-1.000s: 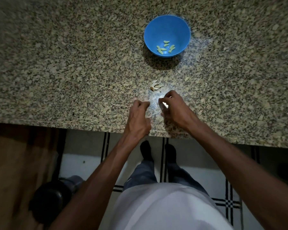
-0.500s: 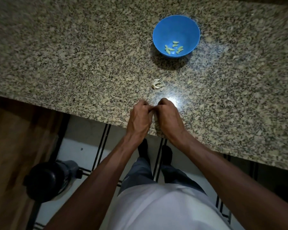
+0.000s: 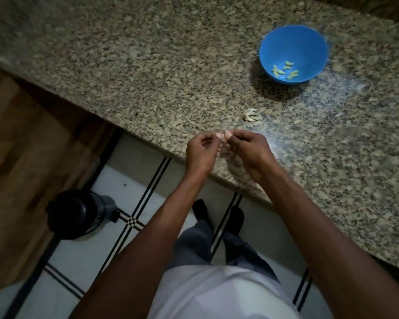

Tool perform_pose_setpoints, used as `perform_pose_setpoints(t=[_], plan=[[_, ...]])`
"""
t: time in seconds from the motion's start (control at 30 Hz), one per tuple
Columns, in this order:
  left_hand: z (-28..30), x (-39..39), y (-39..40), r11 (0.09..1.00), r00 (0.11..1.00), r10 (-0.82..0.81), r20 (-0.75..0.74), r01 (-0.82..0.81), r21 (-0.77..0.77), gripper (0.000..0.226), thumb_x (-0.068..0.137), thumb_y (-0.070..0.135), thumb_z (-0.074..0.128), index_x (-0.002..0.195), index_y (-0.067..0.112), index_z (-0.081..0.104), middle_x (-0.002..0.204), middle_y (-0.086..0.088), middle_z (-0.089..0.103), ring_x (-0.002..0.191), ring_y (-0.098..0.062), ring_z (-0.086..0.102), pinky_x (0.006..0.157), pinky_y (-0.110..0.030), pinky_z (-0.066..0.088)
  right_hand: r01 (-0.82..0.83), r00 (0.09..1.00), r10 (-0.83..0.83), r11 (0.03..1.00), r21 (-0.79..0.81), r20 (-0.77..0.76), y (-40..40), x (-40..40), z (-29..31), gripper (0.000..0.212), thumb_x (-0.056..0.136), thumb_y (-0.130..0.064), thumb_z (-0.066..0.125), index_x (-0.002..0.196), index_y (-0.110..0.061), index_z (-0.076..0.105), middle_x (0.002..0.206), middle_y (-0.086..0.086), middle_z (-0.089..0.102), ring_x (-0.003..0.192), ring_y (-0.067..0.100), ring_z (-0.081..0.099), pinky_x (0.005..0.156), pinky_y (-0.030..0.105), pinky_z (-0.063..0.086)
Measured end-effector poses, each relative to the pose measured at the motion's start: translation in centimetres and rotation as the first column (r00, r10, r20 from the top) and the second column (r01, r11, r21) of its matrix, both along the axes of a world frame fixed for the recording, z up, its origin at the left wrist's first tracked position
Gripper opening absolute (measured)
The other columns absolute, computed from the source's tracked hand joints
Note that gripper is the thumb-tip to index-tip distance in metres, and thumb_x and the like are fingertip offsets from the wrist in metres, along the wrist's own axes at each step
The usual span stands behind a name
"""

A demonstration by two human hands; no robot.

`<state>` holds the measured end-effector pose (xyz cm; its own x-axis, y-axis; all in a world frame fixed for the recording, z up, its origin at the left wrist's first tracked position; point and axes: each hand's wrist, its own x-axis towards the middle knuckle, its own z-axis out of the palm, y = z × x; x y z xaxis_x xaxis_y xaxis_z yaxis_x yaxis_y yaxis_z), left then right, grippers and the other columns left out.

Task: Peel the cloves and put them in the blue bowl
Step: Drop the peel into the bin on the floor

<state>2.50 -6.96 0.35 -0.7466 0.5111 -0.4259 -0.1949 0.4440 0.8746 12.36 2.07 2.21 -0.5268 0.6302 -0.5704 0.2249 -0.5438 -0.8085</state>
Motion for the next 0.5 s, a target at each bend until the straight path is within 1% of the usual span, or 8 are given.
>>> perform_pose_setpoints(t=[0.03,0.1,0.13,0.17,0.23,0.3,0.43,0.5], plan=[[0.6,-0.8,-0.9,0.995,0.994,0.081,0.078,-0.085,0.056,0.019,0.098,0.022,0.071,0.105,0.004,0.074,0.087,-0.005,0.076,0.075,-0.012,0.071,0.069,-0.026,0.059,-0.008,0.998,0.004,0.998,-0.065,-0.056,-0.4,-1.3,0.3,0.019,0.099,-0.014,0.071,0.109,0.001,0.075,0.094,0.012,0.078,0.081,0.018,0.075,0.071,0.025,0.059],[1.8,-2.9,-3.1,0.964,0.964,0.208,0.166,-0.230,0.130,0.013,0.097,0.015,0.072,0.101,0.003,0.074,0.081,-0.006,0.074,0.070,-0.009,0.069,0.065,-0.021,0.055,-0.083,0.989,0.071,0.992,-0.093,-0.127,-1.6,-4.3,0.7,0.029,0.099,-0.015,0.071,0.118,0.007,0.071,0.099,0.015,0.076,0.086,0.020,0.074,0.078,0.026,0.059],[2.3,-4.0,-4.6,0.944,0.947,0.259,0.190,-0.290,0.158,0.010,0.096,0.013,0.073,0.100,0.004,0.074,0.079,-0.005,0.075,0.070,-0.009,0.069,0.066,-0.019,0.055,-0.135,0.980,0.119,0.986,-0.095,-0.159,-2.6,-6.0,0.9,0.031,0.100,-0.015,0.070,0.118,0.009,0.069,0.097,0.016,0.074,0.085,0.021,0.072,0.078,0.029,0.059],[2.8,-5.2,-6.2,0.921,0.928,0.304,0.214,-0.344,0.185,0.009,0.095,0.010,0.074,0.101,0.003,0.074,0.079,-0.005,0.076,0.072,-0.010,0.070,0.068,-0.019,0.056,-0.188,0.967,0.165,0.976,-0.111,-0.192,-3.8,-7.6,1.3,0.030,0.101,-0.014,0.068,0.118,0.011,0.067,0.094,0.017,0.072,0.081,0.022,0.071,0.076,0.029,0.060],[3.3,-7.5,-10.1,0.879,0.896,0.373,0.242,-0.425,0.216,0.013,0.094,0.006,0.074,0.105,0.000,0.073,0.085,-0.008,0.077,0.078,-0.013,0.073,0.076,-0.022,0.059,-0.285,0.941,0.242,0.944,-0.168,-0.235,-6.8,-11.0,1.7,0.023,0.102,-0.008,0.062,0.117,0.009,0.065,0.085,0.016,0.070,0.070,0.018,0.070,0.067,0.024,0.059],[3.4,-9.9,-14.7,0.839,0.865,0.436,0.250,-0.491,0.236,0.011,0.094,0.002,0.072,0.104,0.002,0.074,0.088,-0.008,0.078,0.082,-0.014,0.074,0.082,-0.023,0.059,-0.385,0.907,0.341,0.909,-0.160,-0.246,-10.5,-14.7,1.8,0.015,0.102,-0.003,0.060,0.114,0.007,0.064,0.080,0.012,0.071,0.065,0.014,0.070,0.064,0.019,0.058],[2.6,-14.0,-24.7,0.717,0.759,0.597,0.262,-0.650,0.249,0.013,0.092,-0.001,0.072,0.105,-0.003,0.074,0.098,-0.014,0.079,0.090,-0.020,0.074,0.084,-0.026,0.059,-0.550,0.826,0.519,0.828,-0.111,-0.220,-19.2,-21.8,0.4,0.007,0.098,-0.003,0.067,0.103,-0.002,0.072,0.087,0.010,0.076,0.080,0.017,0.073,0.076,0.024,0.059],[1.6,-16.3,-29.9,0.663,0.701,0.666,0.255,-0.713,0.229,0.015,0.092,-0.002,0.072,0.106,-0.006,0.073,0.099,-0.018,0.078,0.092,-0.024,0.074,0.084,-0.027,0.059,-0.618,0.779,0.590,0.779,-0.105,-0.211,-24.1,-25.2,-0.1,0.006,0.097,-0.002,0.068,0.100,-0.003,0.073,0.086,0.008,0.077,0.082,0.017,0.074,0.079,0.024,0.060]])
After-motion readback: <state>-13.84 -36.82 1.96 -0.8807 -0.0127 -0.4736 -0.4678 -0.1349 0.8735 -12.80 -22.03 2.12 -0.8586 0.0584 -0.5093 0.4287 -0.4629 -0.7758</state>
